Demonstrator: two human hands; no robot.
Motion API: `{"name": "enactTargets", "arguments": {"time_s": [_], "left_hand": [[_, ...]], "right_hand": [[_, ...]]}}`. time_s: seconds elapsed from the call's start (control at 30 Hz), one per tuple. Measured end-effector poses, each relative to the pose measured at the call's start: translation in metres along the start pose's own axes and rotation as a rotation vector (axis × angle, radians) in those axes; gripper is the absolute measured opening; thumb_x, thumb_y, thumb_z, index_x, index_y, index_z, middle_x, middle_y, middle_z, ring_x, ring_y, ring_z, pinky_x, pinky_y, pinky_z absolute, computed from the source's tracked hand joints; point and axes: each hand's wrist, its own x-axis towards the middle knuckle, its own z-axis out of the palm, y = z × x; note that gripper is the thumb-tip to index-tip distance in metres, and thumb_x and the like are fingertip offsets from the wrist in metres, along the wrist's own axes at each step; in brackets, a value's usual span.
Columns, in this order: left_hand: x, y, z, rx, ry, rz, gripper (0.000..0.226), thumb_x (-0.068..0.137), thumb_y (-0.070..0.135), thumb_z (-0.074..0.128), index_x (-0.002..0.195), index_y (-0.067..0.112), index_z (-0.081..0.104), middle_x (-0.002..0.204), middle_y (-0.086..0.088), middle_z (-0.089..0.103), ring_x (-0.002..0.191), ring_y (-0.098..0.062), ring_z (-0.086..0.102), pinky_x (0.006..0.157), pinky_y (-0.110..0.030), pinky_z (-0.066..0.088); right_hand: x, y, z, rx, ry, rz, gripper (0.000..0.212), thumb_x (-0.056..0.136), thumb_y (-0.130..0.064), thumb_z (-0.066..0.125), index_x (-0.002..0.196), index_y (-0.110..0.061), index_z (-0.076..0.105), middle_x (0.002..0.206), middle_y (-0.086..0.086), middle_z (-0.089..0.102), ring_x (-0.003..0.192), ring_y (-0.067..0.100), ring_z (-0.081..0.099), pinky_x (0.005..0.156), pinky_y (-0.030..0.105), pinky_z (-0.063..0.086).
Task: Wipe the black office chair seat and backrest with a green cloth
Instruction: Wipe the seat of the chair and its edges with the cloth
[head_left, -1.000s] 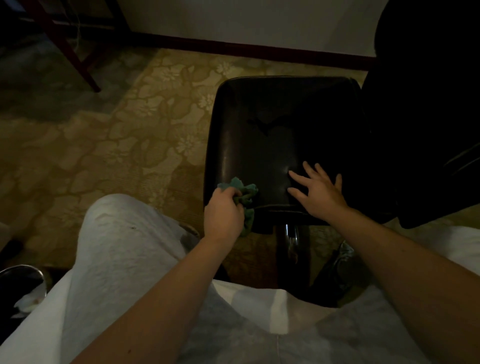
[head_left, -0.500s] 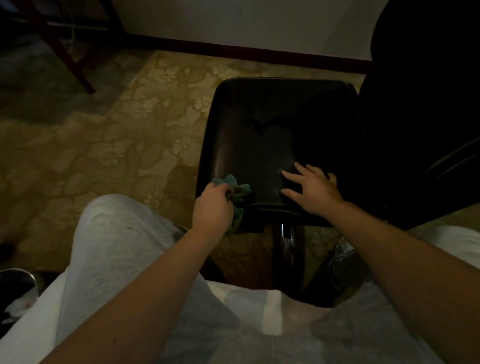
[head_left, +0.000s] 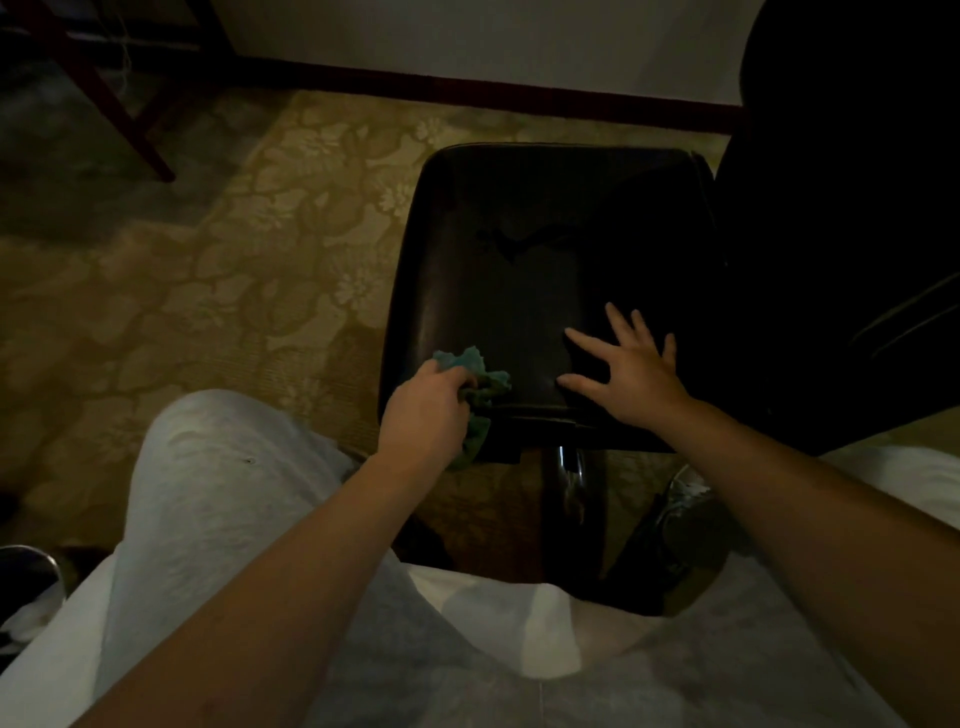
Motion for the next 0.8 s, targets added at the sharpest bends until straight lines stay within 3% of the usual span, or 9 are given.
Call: {"name": "enactTargets", "arguments": {"time_s": [0.13,0.4,0.57,0.8], "left_hand": [[0.002,-0.002,0.002,0.015,0.035,-0.033,0.032,0.098,0.021,0.055,0.129,0.026,0.061,0.125,-0.004,0.053,0.106,-0.022,0.058,0.088,-0.035,0.050],[0.010,0.026,0.009,0.024,0.053,-0.066,0.031,0.097,0.017,0.057,0.127,0.022,0.063,0.128,-0.004,0.053,0.109,-0.023,0.059,0.095,-0.038,0.052],[0.013,0.044,0.015,0.027,0.075,-0.062,0.030,0.096,0.017,0.057,0.125,0.023,0.063,0.126,-0.003,0.054,0.106,-0.022,0.059,0.091,-0.036,0.049],[0.011,0.019,0.001,-0.024,0.026,-0.103,0.030,0.095,0.020,0.061,0.124,0.027,0.065,0.128,-0.002,0.055,0.117,-0.021,0.055,0.096,-0.037,0.045]], "right_hand": [[0.003,0.004,0.004,0.005,-0.017,0.047,0.079,0.082,-0.080,0.044,0.150,-0.054,0.014,0.165,-0.001,-0.009,0.150,0.025,-0.015,0.116,0.060,-0.009],[0.007,-0.001,0.006,-0.001,-0.014,0.066,0.078,0.082,-0.081,0.042,0.150,-0.053,0.015,0.165,0.000,-0.009,0.150,0.026,-0.016,0.116,0.061,-0.009],[0.008,0.002,0.007,0.011,-0.017,0.055,0.078,0.081,-0.083,0.040,0.149,-0.055,0.014,0.165,-0.001,-0.010,0.150,0.026,-0.016,0.116,0.061,-0.010],[0.005,0.003,0.004,0.029,-0.034,0.043,0.078,0.082,-0.082,0.040,0.150,-0.054,0.014,0.165,0.000,-0.010,0.150,0.025,-0.017,0.116,0.060,-0.011]]}}
